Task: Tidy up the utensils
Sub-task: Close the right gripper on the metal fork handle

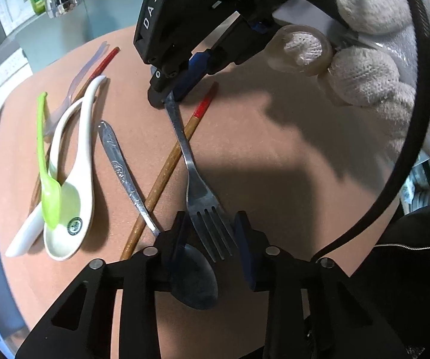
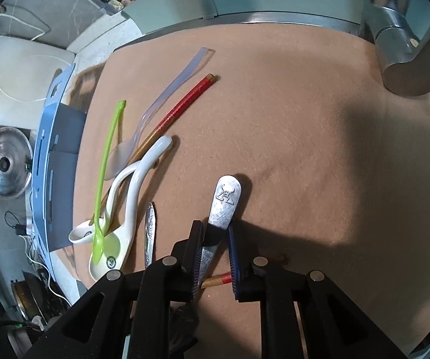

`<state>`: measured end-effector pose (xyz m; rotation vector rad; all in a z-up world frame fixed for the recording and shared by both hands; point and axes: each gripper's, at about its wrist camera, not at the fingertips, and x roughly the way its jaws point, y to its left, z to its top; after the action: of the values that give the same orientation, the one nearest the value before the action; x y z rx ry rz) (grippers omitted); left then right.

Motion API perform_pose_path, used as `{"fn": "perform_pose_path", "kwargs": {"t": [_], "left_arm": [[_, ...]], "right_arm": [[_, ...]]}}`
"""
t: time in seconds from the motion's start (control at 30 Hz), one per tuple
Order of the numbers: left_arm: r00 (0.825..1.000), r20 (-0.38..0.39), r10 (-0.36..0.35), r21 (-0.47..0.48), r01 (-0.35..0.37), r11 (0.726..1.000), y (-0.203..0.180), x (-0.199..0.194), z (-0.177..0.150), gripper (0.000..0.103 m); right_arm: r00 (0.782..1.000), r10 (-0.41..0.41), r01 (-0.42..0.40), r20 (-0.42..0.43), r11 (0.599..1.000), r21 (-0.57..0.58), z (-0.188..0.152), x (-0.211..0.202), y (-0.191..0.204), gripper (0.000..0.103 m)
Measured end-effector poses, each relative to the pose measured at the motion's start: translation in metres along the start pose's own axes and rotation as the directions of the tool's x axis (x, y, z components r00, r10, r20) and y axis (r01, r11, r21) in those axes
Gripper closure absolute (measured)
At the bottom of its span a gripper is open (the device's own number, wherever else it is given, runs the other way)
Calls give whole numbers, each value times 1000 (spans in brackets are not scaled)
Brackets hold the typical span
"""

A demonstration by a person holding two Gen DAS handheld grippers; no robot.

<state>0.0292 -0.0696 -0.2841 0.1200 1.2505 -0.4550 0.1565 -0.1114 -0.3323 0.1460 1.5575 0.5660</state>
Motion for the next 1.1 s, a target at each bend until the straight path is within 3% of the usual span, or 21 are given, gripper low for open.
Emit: {"fn": "perform_pose_path", "kwargs": {"t": [0.23, 0.37, 0.43, 0.5, 0.67, 0.73, 0.9, 1.1], "left_arm": [[1000, -2, -10, -5, 10, 1000, 0, 4, 0, 76], [1000, -9, 21, -13, -21, 1000, 7, 4, 3, 75], [1000, -18, 26, -6, -26, 1000, 4, 6, 5, 69], [999, -29, 34, 17, -33, 999, -4, 11, 7, 56], [997, -29, 65, 45, -63, 997, -15, 19, 12, 54], [996, -26, 88, 52, -87, 995, -14, 20, 14, 67], [997, -30, 76, 29, -75, 997, -6, 22, 18, 85], [996, -42, 81, 33, -80, 996, -1, 26, 17, 86]], "right_arm": [[995, 92, -94, 28, 990, 107, -7, -5, -20, 91], [993, 117, -120, 31, 982, 143, -14, -8, -30, 91], [992, 119, -122, 32, 980, 157, -17, -9, -33, 91], [991, 127, -130, 33, 977, 170, -18, -10, -35, 91], [989, 144, -150, 42, 972, 181, -22, -12, -38, 91], [987, 153, -159, 46, 971, 179, -26, -14, -42, 91], [979, 192, -202, 70, 957, 207, -30, -20, -54, 90], [970, 223, -239, 91, 946, 221, -35, -25, -61, 91]]}}
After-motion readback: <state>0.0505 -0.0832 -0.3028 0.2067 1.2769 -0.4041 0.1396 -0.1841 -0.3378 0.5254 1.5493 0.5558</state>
